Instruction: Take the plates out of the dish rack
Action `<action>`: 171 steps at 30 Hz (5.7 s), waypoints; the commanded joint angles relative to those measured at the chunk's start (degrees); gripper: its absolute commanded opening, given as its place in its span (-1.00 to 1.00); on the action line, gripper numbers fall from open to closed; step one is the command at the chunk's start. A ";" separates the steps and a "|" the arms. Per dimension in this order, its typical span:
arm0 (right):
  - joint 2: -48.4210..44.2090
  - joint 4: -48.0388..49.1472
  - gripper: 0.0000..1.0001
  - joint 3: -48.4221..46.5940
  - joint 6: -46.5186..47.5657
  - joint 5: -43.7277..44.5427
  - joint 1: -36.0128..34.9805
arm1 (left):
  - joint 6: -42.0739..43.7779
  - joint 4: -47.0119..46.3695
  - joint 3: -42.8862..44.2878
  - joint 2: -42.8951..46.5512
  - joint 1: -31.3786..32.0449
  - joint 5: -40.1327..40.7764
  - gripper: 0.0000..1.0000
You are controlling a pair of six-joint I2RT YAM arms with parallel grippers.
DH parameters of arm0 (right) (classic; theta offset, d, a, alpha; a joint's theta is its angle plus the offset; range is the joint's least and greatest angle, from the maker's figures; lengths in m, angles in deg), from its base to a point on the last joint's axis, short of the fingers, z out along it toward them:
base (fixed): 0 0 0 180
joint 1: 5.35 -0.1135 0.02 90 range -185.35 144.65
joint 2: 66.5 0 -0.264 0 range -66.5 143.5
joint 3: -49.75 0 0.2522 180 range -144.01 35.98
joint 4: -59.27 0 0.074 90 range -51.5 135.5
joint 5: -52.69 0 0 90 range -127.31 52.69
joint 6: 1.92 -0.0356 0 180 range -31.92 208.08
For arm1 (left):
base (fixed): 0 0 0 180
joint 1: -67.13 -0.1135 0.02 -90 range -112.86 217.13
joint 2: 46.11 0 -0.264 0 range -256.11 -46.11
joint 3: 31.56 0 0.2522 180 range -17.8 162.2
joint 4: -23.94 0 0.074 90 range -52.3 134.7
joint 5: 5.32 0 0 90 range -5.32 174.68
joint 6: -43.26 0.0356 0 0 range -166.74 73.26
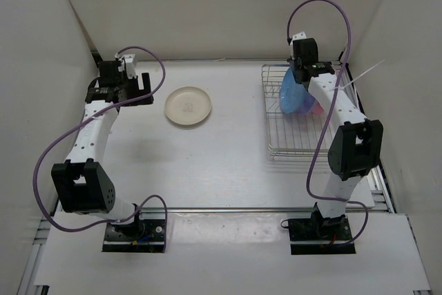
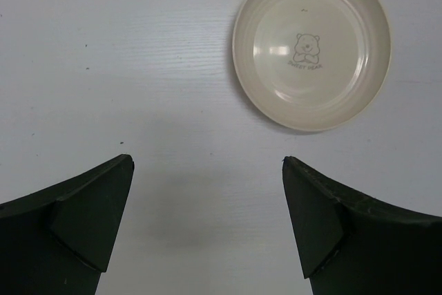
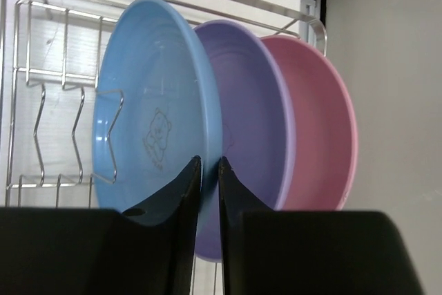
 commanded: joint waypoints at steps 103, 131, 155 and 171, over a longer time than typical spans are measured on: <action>-18.80 -7.28 -1.00 -2.47 -1.99 -29.58 -13.22 | -4.00 -6.45 20.46 -17.62 21.38 -47.07 -0.79; -18.80 -7.28 -0.46 -1.95 -2.00 -27.48 -13.22 | -6.89 -8.64 17.92 -17.18 23.58 -37.33 -0.79; -20.11 -4.90 0.40 3.33 -5.34 -15.61 -5.66 | -15.68 -0.57 16.06 -26.22 0.81 -12.97 -0.79; -22.93 -5.52 0.38 2.80 -6.39 -19.91 -5.66 | -16.83 2.43 22.65 -35.01 1.34 -12.09 -0.79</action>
